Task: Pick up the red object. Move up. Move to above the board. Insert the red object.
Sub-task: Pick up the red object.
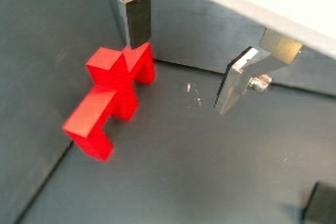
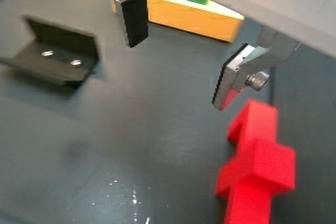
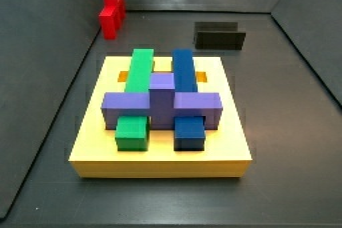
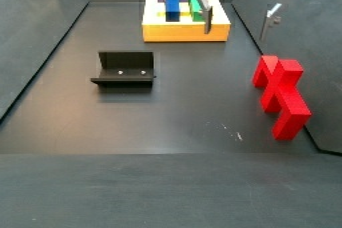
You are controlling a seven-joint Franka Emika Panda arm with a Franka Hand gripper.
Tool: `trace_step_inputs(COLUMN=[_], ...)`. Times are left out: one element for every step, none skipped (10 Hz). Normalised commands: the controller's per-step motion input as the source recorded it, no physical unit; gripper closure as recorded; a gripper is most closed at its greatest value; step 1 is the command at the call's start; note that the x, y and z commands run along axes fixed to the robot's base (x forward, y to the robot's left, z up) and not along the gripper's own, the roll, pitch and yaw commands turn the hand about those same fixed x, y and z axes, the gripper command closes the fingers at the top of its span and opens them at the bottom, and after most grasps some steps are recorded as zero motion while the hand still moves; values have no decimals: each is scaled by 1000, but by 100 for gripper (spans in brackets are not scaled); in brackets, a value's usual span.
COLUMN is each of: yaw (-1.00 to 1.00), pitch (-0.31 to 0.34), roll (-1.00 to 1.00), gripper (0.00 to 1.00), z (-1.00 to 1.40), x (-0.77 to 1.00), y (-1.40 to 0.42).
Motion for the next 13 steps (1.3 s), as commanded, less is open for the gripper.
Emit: trace_step_inputs(yaw=[-831,-789,-817,-829,-811,-797,-771,-754,-763,-729,-694,-669,-626], pitch=[-86,-107,-90,-94,-116,-139,-144,-149,-154,-174,-196,-200,-199], roll=[-50,-73,-39,-57,-94,-133,-140,-144,-153,-183,-214,-226,-239], gripper=[0,0,0,0,0,0,0,0,0,0,0,0,0], z=[-114,-100,-103,-103,-97,-80,-77,-69,-66,-54,-34,-43,-57], x=[-297,-291,-306,-289,-263,-234,-240,-220,-206,-200,-186,-194,-191], y=[9,29,37,9,0,0,0,9,0,9,20,37,77])
